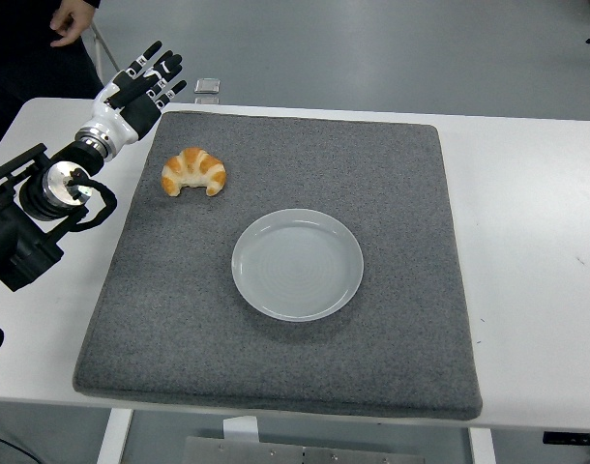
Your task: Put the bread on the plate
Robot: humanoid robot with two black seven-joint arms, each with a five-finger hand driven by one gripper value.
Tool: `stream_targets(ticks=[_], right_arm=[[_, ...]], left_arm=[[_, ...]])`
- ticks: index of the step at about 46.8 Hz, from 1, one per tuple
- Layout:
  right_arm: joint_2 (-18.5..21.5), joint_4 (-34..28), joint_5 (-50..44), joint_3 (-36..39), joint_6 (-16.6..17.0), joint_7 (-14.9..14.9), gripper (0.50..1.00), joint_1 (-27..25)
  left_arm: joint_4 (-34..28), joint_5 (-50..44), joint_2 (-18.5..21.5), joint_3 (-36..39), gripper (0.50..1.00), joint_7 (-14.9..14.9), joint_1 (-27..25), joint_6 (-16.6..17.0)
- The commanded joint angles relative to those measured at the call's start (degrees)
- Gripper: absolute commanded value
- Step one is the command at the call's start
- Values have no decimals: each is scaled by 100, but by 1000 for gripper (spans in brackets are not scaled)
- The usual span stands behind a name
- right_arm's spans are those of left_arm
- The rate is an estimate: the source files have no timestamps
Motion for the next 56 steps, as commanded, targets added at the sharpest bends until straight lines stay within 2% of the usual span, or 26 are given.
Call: stream_targets(ticks=[1,22,43,49,56], right_arm=[[0,-1,-8,0,0,0,930,0],[0,-1,1,0,0,0,930,0],[0,-1,1,0,0,0,930,0],[0,-1,1,0,0,0,930,0],[0,-1,1,0,0,0,932,0]], left_arm=[[-9,2,0,-4,1000,0,-8,-1],[-35,142,44,154,1000,0,-61,-10],[9,2945,167,181,1000,9,-403,104],[-35,3227,299,303,1000,18,-473,43],[-53,3289,536,1146,999,18,-921,34]])
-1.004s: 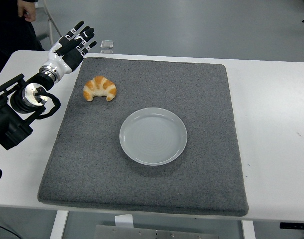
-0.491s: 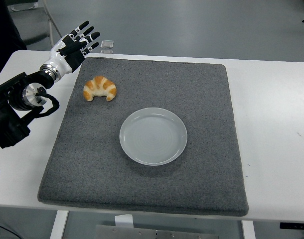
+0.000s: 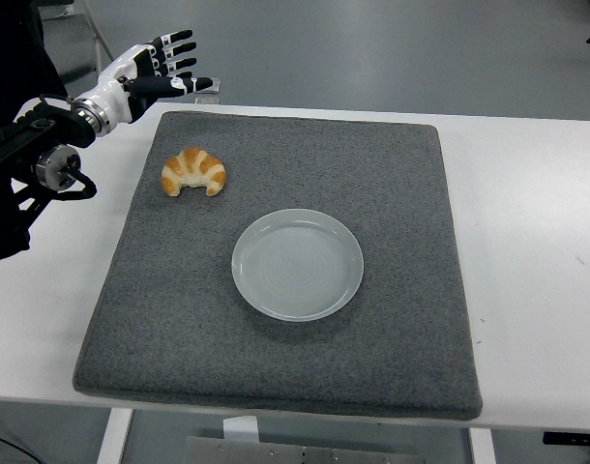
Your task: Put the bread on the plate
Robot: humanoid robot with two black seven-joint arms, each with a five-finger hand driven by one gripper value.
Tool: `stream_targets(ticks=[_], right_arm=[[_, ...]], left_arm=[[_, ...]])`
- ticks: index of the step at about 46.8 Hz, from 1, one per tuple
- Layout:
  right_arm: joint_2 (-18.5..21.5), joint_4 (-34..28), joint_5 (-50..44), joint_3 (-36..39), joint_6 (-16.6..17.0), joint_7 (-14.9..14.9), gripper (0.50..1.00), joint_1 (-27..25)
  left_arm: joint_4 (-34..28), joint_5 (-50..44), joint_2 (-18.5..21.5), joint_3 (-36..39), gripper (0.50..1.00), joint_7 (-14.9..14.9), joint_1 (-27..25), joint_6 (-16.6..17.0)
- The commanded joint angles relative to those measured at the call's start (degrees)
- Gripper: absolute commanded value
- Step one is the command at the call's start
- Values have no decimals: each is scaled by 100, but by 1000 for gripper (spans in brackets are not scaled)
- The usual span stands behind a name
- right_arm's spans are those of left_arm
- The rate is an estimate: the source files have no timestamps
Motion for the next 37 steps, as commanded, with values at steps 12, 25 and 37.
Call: stream_targets(ticks=[12,25,37], right_arm=[[0,0,1,0,0,1,930,0],[0,0,1,0,0,1,930,0],[0,0,1,0,0,1,932,0]], left_arm=[[-74,419,474,1765,999,2,-836,-248],[-610,2370,896,2135,999,-6,-1021,-301],[-786,2820,940,2872,996,2,-1328,-249]])
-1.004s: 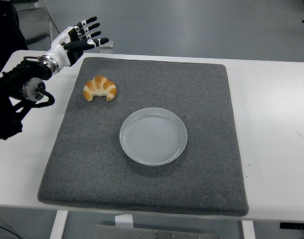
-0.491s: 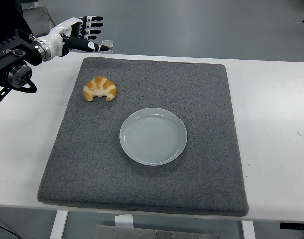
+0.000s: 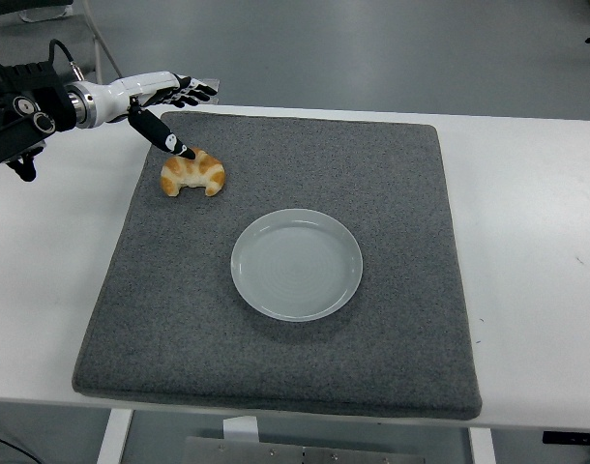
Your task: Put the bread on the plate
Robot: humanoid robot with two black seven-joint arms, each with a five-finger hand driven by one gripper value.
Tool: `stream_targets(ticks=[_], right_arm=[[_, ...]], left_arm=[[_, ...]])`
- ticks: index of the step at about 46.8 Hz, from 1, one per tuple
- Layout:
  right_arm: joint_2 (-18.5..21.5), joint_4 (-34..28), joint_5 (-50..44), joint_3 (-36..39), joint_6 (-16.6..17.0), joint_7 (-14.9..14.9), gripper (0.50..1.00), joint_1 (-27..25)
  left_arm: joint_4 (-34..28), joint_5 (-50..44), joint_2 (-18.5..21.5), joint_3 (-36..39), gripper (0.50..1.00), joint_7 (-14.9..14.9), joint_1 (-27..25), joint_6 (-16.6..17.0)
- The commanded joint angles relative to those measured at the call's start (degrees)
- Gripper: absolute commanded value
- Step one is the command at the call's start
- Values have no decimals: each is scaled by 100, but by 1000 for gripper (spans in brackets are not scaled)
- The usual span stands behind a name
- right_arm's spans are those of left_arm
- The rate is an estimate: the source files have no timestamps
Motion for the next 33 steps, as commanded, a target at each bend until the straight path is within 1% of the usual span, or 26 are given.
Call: stream_targets(ticks=[1,5,7,12,17,20,27,33], right_arm=[[0,0,1,0,0,0,932,0],[0,0,1,0,0,0,930,0],[0,0,1,0,0,0,930,0],[0,0,-8,0,0,0,930,0],[0,0,1,0,0,0,932,0],[0,0,1,0,0,0,932,0],[0,0,1,0,0,0,932,0],[0,0,1,0,0,0,932,0]], left_arm=[[-1,41,-20,263,996,3,-94,52],[8,111,-55,421,994,11,-129,122],[8,164,-72,457,994,29,-129,210],[8,208,-116,571,994,82,-111,561],[34,208,-371,843,992,91,-76,799],[52,199,-450,975,994,91,-76,869],[113,199,-477,1028,992,108,-59,913],[280,208,-644,1037,992,117,-41,1045]])
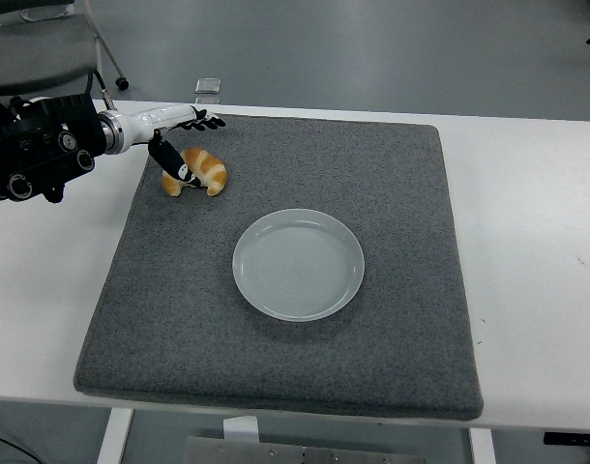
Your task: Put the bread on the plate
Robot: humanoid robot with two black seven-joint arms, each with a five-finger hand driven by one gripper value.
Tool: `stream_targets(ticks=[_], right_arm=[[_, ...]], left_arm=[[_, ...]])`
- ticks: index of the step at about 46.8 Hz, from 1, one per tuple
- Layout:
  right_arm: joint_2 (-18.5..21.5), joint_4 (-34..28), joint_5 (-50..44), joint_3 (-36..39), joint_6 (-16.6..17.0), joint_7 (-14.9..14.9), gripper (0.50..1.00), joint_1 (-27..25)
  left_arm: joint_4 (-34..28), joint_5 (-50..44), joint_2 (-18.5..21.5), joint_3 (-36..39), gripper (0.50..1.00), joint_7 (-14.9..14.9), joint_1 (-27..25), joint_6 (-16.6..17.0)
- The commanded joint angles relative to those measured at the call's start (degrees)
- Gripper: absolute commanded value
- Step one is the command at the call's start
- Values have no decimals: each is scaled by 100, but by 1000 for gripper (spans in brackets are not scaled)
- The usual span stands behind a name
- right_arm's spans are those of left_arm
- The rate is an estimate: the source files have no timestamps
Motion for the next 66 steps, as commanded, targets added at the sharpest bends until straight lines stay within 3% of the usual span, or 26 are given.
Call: stream_targets(ticks=[1,34,60,66], right_arm=[[0,0,1,0,0,1,930,0],[0,0,1,0,0,1,930,0],[0,0,1,0,0,1,932,0],[0,0,1,0,0,1,930,0]], left_arm=[[118,8,-97,2,992,1,9,63],[153,8,-167,485,984,1,0,397],[153,8,-264,740,943,1,-8,608],[153,8,-273,740,913,1,-8,625]])
